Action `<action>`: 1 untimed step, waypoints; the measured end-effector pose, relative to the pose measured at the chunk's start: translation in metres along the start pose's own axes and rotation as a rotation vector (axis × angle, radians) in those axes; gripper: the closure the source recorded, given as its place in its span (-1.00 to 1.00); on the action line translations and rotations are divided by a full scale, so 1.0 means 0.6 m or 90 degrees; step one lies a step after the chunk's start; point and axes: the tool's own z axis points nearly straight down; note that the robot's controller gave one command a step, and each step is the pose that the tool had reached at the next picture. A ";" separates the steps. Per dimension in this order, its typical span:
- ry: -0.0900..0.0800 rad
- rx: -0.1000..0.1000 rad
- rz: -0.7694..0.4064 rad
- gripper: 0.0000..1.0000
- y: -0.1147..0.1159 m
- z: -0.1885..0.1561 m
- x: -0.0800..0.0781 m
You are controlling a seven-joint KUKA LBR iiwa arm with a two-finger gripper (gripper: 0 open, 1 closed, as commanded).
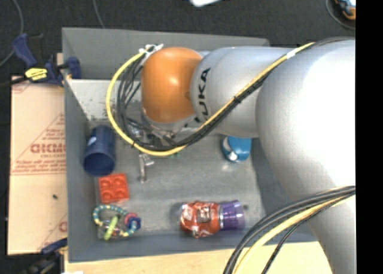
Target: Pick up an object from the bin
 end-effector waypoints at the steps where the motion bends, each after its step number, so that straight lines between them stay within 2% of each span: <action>1: -0.001 -0.001 0.126 -1.00 0.044 0.042 0.063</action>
Offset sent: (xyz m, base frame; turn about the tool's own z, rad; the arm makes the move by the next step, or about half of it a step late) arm -0.0150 0.0246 -0.0343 0.1140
